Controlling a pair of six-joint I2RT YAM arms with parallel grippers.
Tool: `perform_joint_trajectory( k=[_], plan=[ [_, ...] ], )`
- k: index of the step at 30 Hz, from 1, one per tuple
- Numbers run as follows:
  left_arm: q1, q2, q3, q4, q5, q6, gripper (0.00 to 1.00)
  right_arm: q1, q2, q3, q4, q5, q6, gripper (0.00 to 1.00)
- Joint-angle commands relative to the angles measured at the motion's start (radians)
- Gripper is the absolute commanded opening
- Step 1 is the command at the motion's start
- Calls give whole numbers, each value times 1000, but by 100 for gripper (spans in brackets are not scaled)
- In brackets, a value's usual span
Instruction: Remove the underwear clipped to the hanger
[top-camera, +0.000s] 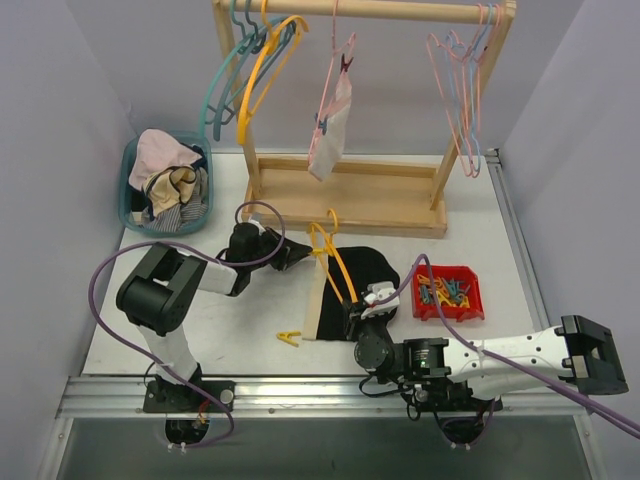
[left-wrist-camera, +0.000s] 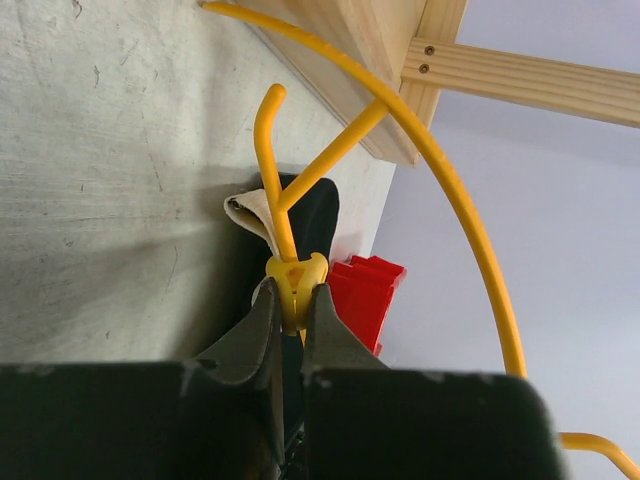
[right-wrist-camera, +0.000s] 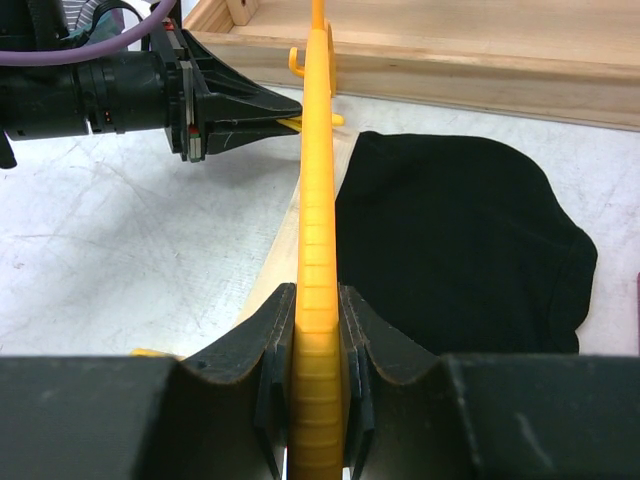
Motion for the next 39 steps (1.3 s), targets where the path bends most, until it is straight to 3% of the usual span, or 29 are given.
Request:
perform_joint_trajectory(
  k=[1,7,14,18,21,22,26,29,32,39],
  plan=[
    [9,2,-4,95,29,-2,3,8,-20,-5,33,36,5,0],
    [24,-22,-31,126,52,-10,3,8,-21,-8,24,49,15,0],
    [61,-221,-161,81,72,30,3,5,-29,11,-80,90,81,0],
    [56,-329,-192,-116,96,134,4,5,-61,-6,-80,88,83,0],
    [45,-406,-180,-320,98,269,33,7,-93,-12,-77,78,60,0],
    [42,-426,-169,-375,76,303,49,8,-104,-14,-77,73,52,0],
    [38,-539,-148,-587,26,434,85,13,-159,-2,-80,33,2,0],
    [35,-620,-110,-727,-45,514,94,26,-190,36,-122,35,-29,0],
    [35,-712,-77,-886,-143,580,96,45,-225,116,-250,78,-47,0],
    [42,-910,-56,-1098,-250,650,96,50,-382,346,-698,145,-14,0]
  ],
)
